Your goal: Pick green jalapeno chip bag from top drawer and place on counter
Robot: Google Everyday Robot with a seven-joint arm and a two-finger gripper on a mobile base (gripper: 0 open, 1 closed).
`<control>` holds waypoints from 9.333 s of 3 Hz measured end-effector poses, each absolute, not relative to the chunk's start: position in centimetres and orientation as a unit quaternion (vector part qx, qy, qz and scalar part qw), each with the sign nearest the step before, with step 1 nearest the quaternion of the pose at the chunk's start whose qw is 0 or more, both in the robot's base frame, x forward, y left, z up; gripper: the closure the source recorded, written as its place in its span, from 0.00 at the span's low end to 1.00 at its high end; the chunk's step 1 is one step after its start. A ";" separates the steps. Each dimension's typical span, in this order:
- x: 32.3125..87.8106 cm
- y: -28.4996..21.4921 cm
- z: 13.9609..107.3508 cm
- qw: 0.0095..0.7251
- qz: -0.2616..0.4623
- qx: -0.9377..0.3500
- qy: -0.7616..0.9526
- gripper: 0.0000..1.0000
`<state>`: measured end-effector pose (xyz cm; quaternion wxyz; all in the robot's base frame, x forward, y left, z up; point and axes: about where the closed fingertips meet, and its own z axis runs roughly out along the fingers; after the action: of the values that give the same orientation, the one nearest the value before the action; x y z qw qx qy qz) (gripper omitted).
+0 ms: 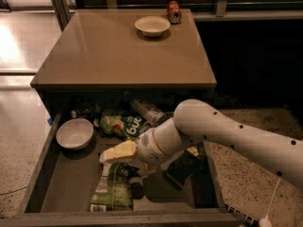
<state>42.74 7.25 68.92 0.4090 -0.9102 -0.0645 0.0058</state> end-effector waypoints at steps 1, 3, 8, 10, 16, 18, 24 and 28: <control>42.6 7.4 68.8 0.410 0.008 -0.910 -0.066 0.31; 41.8 8.7 67.6 0.412 0.029 -0.907 -0.078 0.31; 39.4 10.8 63.9 0.407 0.081 -0.905 -0.099 0.48; 38.8 11.4 63.2 0.405 0.092 -0.903 -0.109 0.69; 41.2 7.6 72.3 0.360 0.068 -0.925 -0.096 1.00; 41.8 5.7 79.4 0.336 0.000 -0.937 -0.097 1.00; 47.4 2.9 91.5 0.311 -0.194 -0.929 -0.056 1.00; 63.3 8.1 90.2 0.299 -0.133 -0.945 -0.019 1.00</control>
Offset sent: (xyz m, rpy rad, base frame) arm -0.0053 0.0114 -0.0091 -0.0002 0.0229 0.0310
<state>63.26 8.09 90.19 0.2990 -0.9447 -0.0188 -0.1333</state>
